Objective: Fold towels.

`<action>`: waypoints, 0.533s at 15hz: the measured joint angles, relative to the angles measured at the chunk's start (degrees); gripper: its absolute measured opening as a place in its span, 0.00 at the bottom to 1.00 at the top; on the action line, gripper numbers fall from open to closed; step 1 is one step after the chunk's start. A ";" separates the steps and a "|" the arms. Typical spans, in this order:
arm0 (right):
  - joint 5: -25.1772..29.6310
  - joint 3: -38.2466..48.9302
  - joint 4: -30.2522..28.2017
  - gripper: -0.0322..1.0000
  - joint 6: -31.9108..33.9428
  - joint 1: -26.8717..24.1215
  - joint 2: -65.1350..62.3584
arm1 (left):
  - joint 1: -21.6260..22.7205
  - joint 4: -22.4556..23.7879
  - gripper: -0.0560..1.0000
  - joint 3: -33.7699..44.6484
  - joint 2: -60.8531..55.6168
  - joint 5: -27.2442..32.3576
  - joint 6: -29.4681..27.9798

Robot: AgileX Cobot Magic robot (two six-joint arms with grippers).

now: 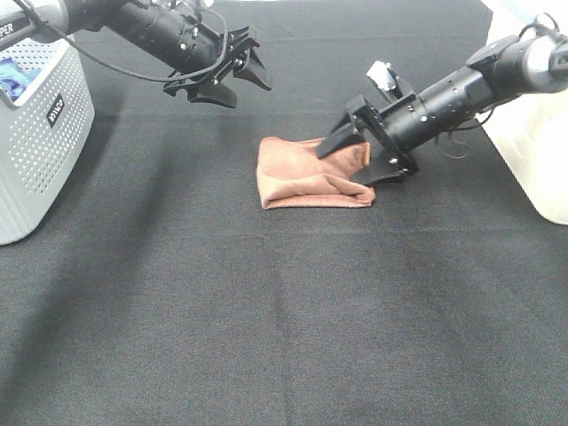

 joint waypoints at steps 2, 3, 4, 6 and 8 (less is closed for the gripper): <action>-0.23 0.00 -6.02 0.87 1.15 -0.11 -1.89 | 0.00 0.00 0.68 0.00 -0.46 0.52 0.00; -0.23 0.00 -6.02 0.87 1.15 -0.11 -1.89 | 0.00 0.00 0.68 0.00 -0.46 0.52 0.00; -0.46 0.00 -8.82 0.87 2.46 -0.23 -3.55 | 0.00 0.00 0.68 0.00 -1.15 0.57 0.00; -1.09 0.00 -13.12 0.87 5.39 -0.34 -8.48 | 0.00 0.23 0.68 0.00 -3.32 1.89 0.11; 0.80 0.00 -16.10 0.87 9.97 -0.34 -15.18 | 0.00 2.58 0.68 0.00 -6.93 6.25 1.38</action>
